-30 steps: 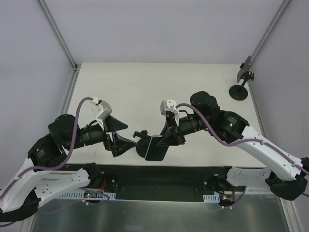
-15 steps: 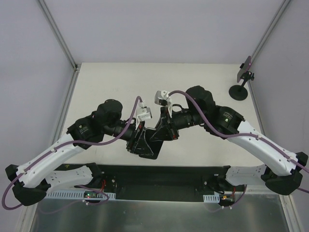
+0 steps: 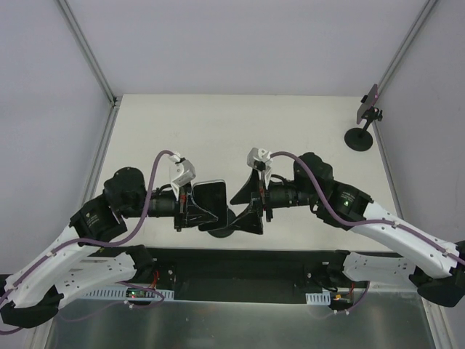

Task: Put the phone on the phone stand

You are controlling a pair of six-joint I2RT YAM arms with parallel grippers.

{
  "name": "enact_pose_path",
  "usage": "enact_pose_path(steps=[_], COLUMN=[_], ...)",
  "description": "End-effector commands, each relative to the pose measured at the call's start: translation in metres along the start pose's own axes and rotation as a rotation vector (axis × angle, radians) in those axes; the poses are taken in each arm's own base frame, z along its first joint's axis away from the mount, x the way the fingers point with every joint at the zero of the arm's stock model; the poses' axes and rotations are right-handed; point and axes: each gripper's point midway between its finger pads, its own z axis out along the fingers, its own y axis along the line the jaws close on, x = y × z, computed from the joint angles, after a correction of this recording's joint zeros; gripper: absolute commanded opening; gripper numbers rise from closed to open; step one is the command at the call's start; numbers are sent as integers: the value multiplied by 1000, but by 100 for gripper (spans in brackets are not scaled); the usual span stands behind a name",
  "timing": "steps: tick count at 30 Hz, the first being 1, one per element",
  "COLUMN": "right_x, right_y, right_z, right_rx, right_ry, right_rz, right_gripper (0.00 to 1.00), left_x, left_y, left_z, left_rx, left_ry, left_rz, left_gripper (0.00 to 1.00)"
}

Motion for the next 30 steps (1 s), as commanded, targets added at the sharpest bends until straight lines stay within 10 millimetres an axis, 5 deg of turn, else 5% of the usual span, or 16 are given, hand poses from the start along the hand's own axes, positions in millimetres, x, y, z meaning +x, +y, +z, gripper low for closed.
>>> enact_pose_path(steps=[1, 8, 12, 14, 16, 20, 23, 27, 30], right_x=[-23, -38, -35, -31, -28, -22, -24, -29, -28], right_y=[21, 34, 34, 36, 37, 37, 37, 38, 38], right_z=[12, 23, 27, 28, 27, 26, 25, 27, 28], right_rx=[-103, -179, -197, -217, -227, -226, -226, -232, -235], right_ry=[-135, -182, -166, -152, -145, -136, -142, -147, -143], right_rz=[-14, -39, -40, -36, -34, -25, -19, -18, -30], right_gripper=[80, 56, 29, 32, 47, 46, 37, 2, 1], left_x=[-48, -60, -66, -68, -70, -73, -74, -75, -82], left_y=[-13, -21, -24, -24, -25, -27, -30, -29, -29], left_z=[-5, -2, -4, -6, -8, -11, -12, -10, -14], left_rx=[27, 71, 81, 73, 71, 71, 83, 81, 62], left_ry=[-225, -266, -288, -303, -315, -330, -328, -330, -354], left_rz=[44, 23, 24, 26, 27, 30, 29, 19, -14], left_gripper=[0, 0, 0, 0, 0, 0, 0, 0, 1])
